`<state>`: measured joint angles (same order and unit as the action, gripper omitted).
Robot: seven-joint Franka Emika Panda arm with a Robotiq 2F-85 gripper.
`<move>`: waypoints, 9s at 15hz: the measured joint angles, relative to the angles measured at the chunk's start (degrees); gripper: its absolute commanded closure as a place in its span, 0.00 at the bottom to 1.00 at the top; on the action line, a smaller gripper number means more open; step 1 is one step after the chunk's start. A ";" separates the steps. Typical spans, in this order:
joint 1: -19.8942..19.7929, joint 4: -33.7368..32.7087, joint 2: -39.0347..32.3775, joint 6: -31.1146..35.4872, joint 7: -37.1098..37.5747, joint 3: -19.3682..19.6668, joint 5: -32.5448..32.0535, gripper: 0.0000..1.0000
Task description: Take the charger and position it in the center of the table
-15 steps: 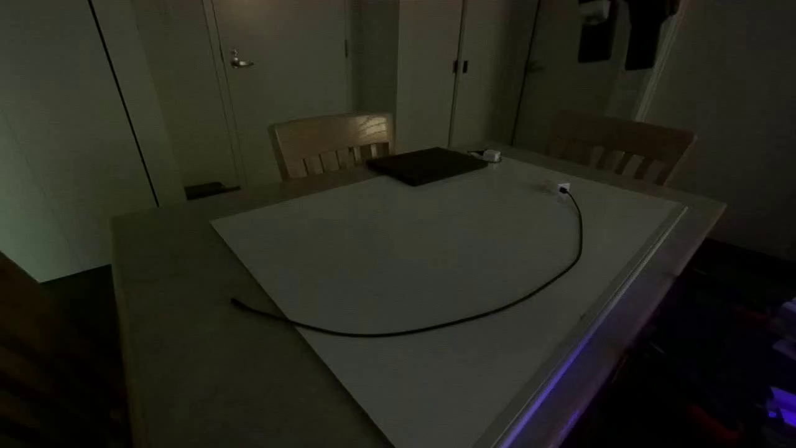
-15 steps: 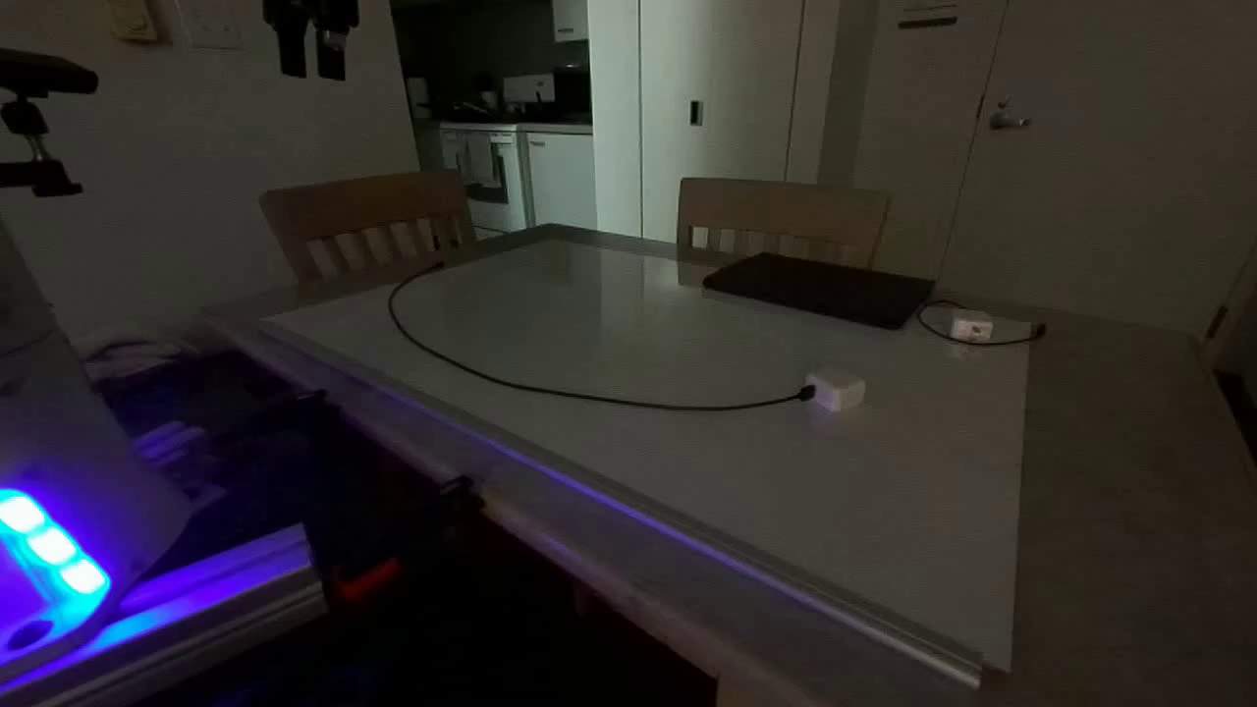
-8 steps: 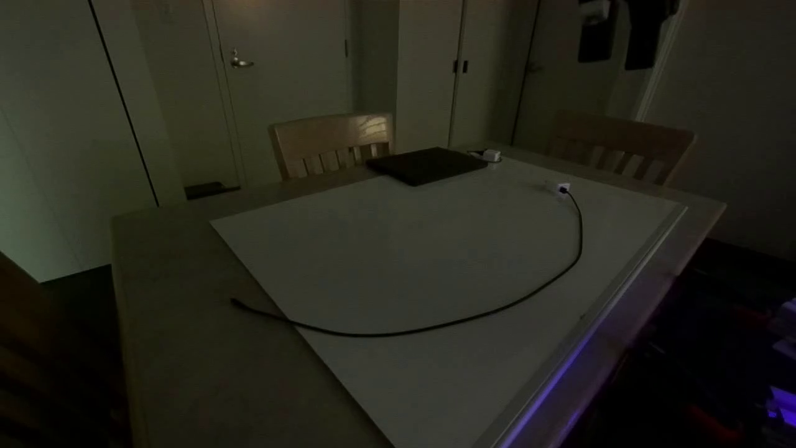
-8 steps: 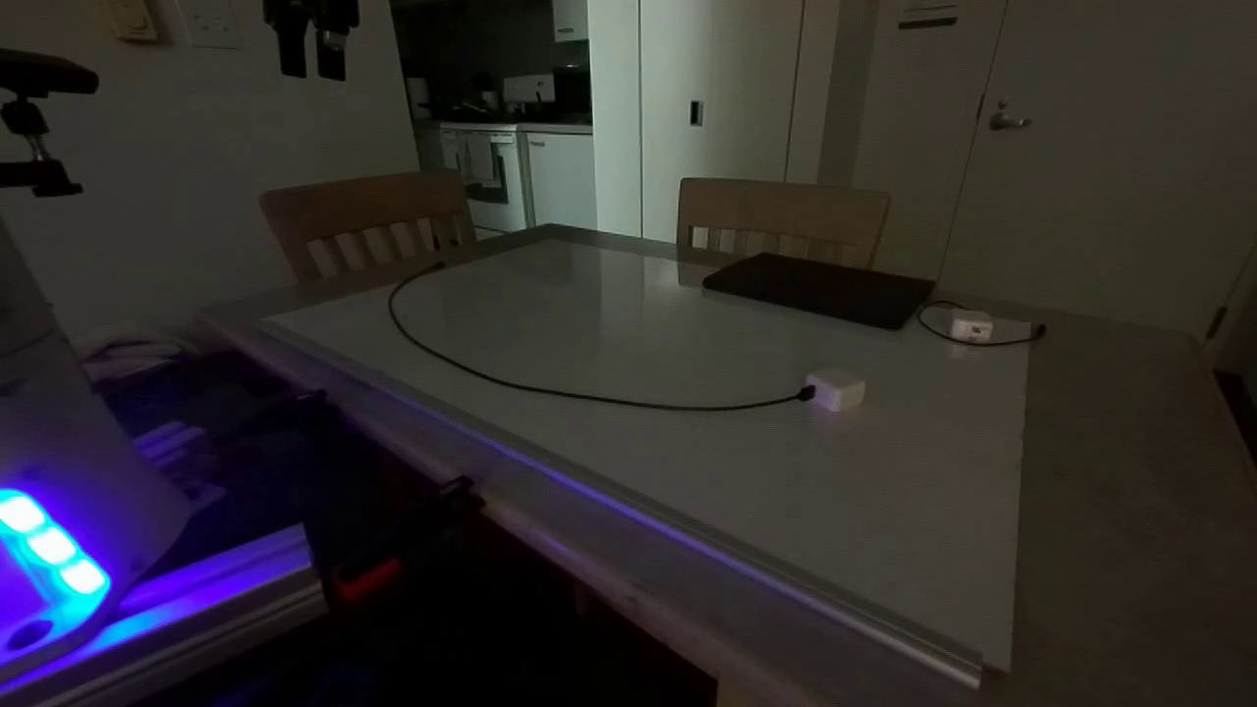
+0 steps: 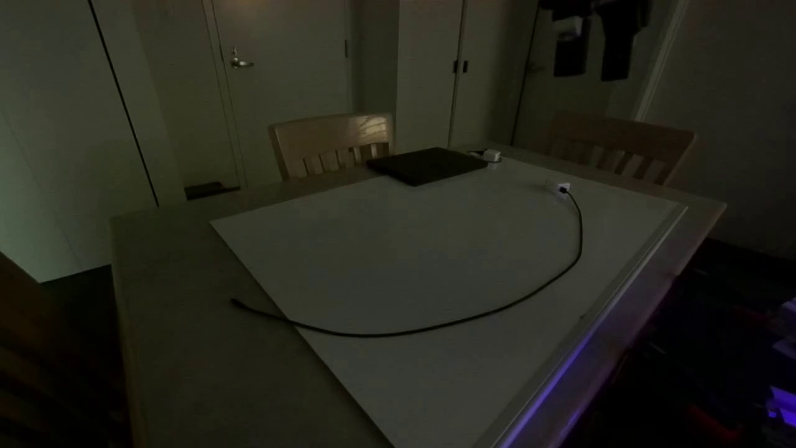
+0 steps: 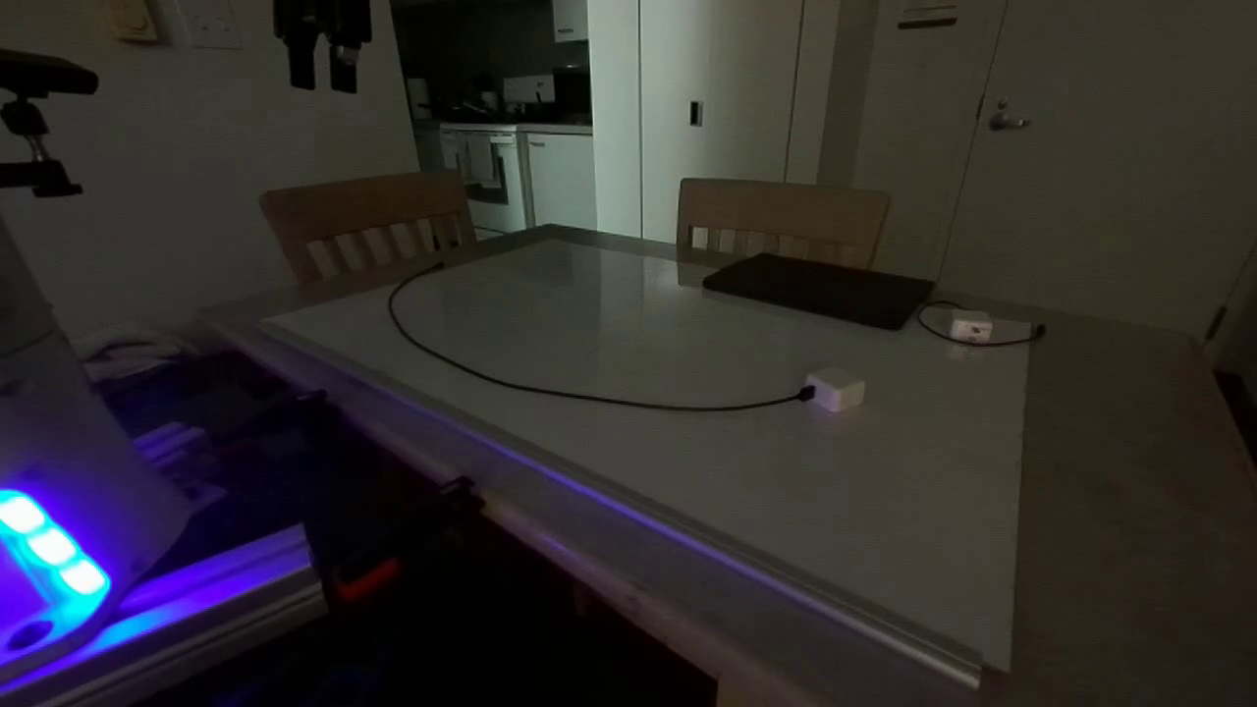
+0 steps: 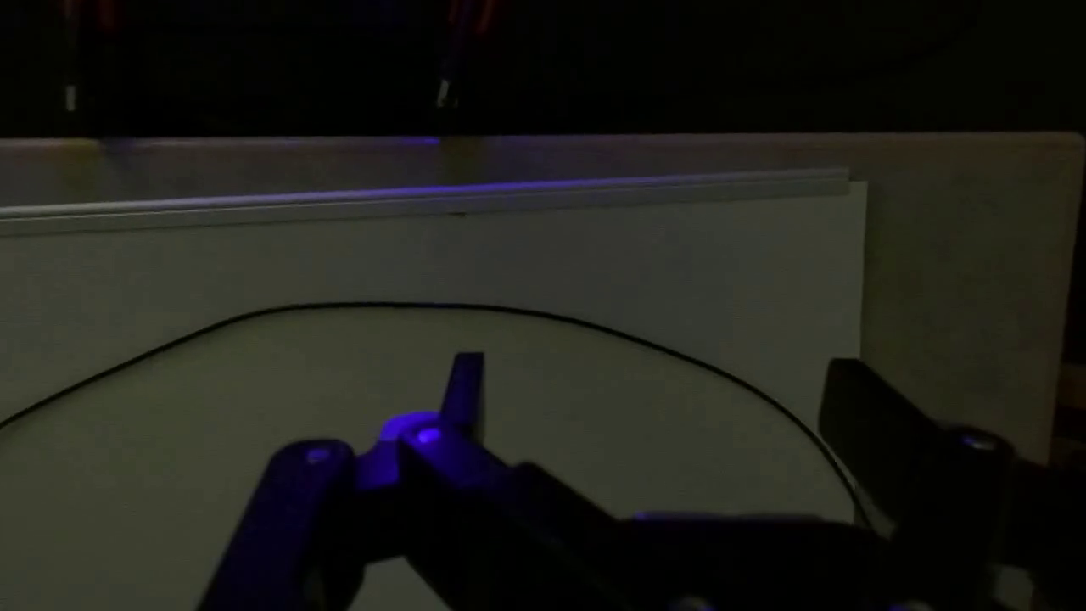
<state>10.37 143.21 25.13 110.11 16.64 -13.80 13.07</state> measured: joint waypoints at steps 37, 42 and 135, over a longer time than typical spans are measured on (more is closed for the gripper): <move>7.01 -20.17 -31.98 13.84 -15.08 -2.34 -9.49 0.00; 7.16 -20.19 -32.09 13.68 -14.14 -2.47 -9.54 0.00; 23.04 -69.32 -81.05 21.36 -3.56 7.19 -19.95 0.00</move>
<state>33.42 73.89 -55.92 131.46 13.09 -6.61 -6.88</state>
